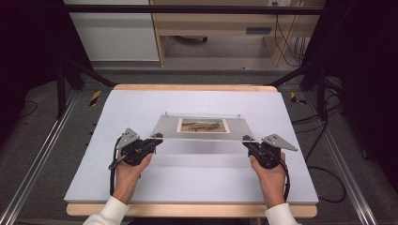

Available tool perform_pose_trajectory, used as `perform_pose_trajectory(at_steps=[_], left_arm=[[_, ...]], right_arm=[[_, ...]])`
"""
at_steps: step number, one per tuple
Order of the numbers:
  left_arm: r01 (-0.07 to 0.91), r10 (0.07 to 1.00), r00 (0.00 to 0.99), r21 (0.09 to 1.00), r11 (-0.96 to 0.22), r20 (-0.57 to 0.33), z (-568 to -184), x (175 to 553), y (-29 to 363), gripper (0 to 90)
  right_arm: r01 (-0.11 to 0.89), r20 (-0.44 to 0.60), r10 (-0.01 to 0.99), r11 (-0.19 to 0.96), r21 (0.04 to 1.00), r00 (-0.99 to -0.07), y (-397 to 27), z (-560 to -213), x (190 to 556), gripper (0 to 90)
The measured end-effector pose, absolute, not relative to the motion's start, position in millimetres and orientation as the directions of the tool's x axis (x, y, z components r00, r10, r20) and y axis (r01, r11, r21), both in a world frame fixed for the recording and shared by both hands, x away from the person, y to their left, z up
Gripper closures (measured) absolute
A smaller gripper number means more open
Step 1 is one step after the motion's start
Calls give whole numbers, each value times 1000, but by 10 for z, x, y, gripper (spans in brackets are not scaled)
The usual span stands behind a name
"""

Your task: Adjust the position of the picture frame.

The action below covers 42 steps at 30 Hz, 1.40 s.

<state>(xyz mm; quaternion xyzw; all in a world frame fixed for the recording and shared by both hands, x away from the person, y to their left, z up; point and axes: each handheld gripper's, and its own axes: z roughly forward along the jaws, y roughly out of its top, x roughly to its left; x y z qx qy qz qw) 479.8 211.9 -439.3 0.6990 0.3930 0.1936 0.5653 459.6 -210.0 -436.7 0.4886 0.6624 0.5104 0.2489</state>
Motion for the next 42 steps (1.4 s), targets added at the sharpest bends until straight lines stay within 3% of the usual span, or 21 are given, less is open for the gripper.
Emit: perform_pose_trajectory(at_steps=[6, 17, 23, 42], left_arm=[[336, 766, 620, 939, -65, -169, -4436, 4766, 2139, 823], [367, 779, 623, 907, -207, -74, -4531, 4623, 2084, 815], [412, 783, 616, 882, -230, -84, -4610, 4610, 2074, 825], [435, 781, 621, 858, -273, -66, -4705, 4627, 2036, 824]], right_arm=[[395, 164, 901, 9, 919, -401, -2078, -4403, 4526, 839], [447, 156, 905, 42, 894, -397, -2088, -4536, 4454, 846], [497, 161, 901, 68, 865, -403, -2088, -4629, 4439, 846], [528, 149, 904, 95, 844, -401, -2099, -4734, 4493, 842]])
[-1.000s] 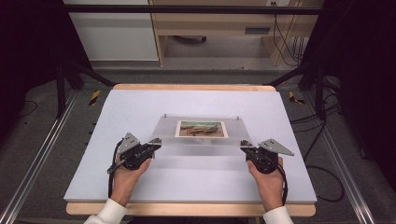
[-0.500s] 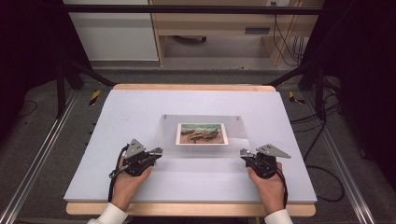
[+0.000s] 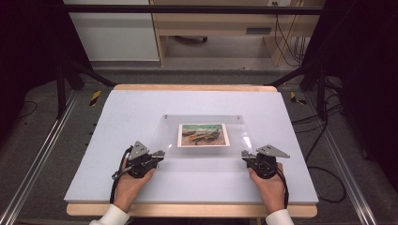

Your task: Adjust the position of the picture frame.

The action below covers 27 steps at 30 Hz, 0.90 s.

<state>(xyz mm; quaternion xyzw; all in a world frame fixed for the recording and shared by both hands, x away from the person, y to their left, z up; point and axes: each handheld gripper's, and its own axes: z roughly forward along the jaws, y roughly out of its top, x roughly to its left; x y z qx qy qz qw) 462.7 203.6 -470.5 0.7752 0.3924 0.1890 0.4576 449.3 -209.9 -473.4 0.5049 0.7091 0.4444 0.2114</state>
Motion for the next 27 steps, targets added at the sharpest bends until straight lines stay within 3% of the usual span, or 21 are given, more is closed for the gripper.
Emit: perform_pose_trajectory(at_steps=[27], left_arm=[[451, 777, 626, 843, -293, -65, -4760, 4645, 2038, 812]], right_arm=[[565, 166, 901, 101, 819, -401, -2115, -4793, 4512, 799]])
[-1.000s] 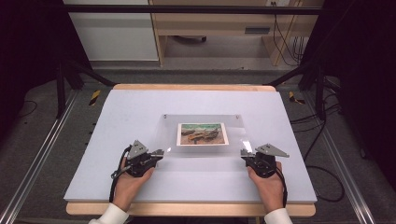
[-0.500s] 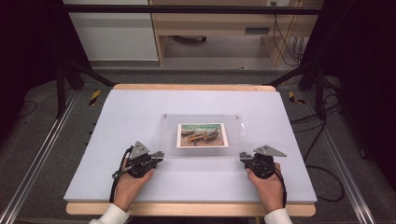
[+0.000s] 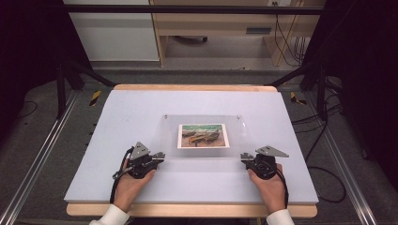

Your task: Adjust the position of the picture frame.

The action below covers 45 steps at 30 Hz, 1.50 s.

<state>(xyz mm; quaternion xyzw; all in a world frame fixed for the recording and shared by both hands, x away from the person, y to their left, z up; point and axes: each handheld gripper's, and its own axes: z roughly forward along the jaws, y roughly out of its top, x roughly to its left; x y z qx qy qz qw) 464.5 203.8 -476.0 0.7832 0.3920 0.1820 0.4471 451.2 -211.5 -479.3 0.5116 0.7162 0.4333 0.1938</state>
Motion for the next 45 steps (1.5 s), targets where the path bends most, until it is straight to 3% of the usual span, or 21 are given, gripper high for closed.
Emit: perform_pose_trajectory(at_steps=[7, 9, 11, 12, 13, 15, 21, 32, 37, 45], left_arm=[[450, 776, 628, 844, -292, -66, -4763, 4645, 2042, 797], [446, 776, 627, 847, -287, -67, -4768, 4640, 2051, 736], [445, 784, 618, 847, -291, -56, -4754, 4614, 2067, 669], [445, 784, 618, 847, -291, -56, -4754, 4614, 2067, 635], [446, 778, 626, 841, -306, -49, -4738, 4585, 2077, 601], [448, 777, 628, 839, -310, -48, -4733, 4568, 2077, 567], [450, 765, 643, 826, -340, -36, -4696, 4468, 2106, 348], [406, 718, 692, 862, -303, -73, -4488, 4421, 2285, 81], [396, 717, 681, 899, -189, -149, -4387, 4455, 2363, 80], [433, 738, 653, 884, -179, -170, -4307, 4747, 2267, 134]], right_arm=[[566, 167, 902, 99, 818, -399, -2118, -4791, 4511, 773], [565, 171, 898, 99, 819, -405, -2119, -4790, 4509, 729], [565, 158, 903, 107, 818, -399, -2112, -4775, 4481, 613], [565, 158, 903, 107, 818, -399, -2112, -4775, 4481, 613], [569, 155, 902, 115, 814, -403, -2118, -4769, 4457, 532], [575, 156, 903, 114, 810, -400, -2119, -4767, 4439, 495], [564, 141, 906, 121, 817, -398, -2191, -4715, 4328, 322], [504, 132, 897, 110, 857, -421, -2269, -4502, 4139, 128], [458, 102, 891, 126, 880, -442, -2235, -4400, 4172, 111], [504, 118, 872, 160, 849, -475, -2133, -4242, 4531, 174]])
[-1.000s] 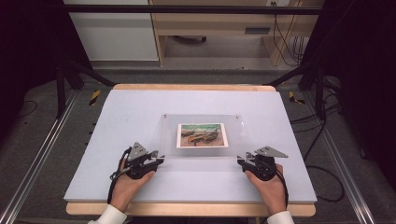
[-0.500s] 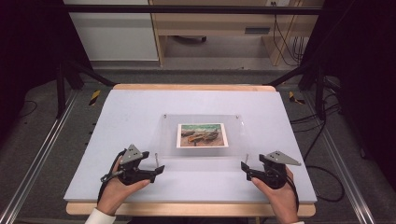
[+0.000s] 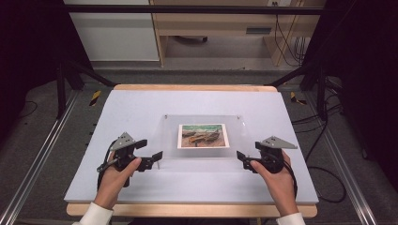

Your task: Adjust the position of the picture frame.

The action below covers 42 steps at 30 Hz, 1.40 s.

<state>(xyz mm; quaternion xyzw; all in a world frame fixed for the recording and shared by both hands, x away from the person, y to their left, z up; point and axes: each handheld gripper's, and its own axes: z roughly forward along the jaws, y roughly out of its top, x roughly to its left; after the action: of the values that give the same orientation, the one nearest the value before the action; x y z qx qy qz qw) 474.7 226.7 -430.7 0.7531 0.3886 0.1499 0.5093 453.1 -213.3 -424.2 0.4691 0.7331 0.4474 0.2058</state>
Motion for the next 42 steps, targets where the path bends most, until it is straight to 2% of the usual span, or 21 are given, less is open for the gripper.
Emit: perform_pose_trajectory(at_steps=[3, 7, 16, 22, 35, 42], left_arm=[[448, 740, 650, 873, -190, -173, -4343, 4867, 2211, 156], [480, 756, 626, 859, -180, -192, -4410, 4888, 2206, 185], [523, 746, 625, 833, -180, -231, -4535, 4906, 2170, 176], [565, 735, 609, 813, -136, -300, -4575, 4926, 2159, 158], [642, 705, 575, 763, -76, -414, -4646, 4999, 2167, 141], [646, 704, 574, 760, -74, -418, -4651, 5008, 2152, 136]], right_arm=[[561, 167, 865, 149, 814, -472, -2122, -4304, 4720, 205], [603, 188, 864, 156, 782, -467, -2103, -4416, 4812, 200], [631, 261, 855, 95, 770, -448, -2145, -4460, 4818, 190], [647, 294, 848, 73, 759, -441, -2152, -4485, 4845, 159], [664, 314, 850, 53, 746, -422, -2140, -4497, 4858, 141], [683, 341, 846, 37, 730, -410, -2153, -4502, 4861, 139]])
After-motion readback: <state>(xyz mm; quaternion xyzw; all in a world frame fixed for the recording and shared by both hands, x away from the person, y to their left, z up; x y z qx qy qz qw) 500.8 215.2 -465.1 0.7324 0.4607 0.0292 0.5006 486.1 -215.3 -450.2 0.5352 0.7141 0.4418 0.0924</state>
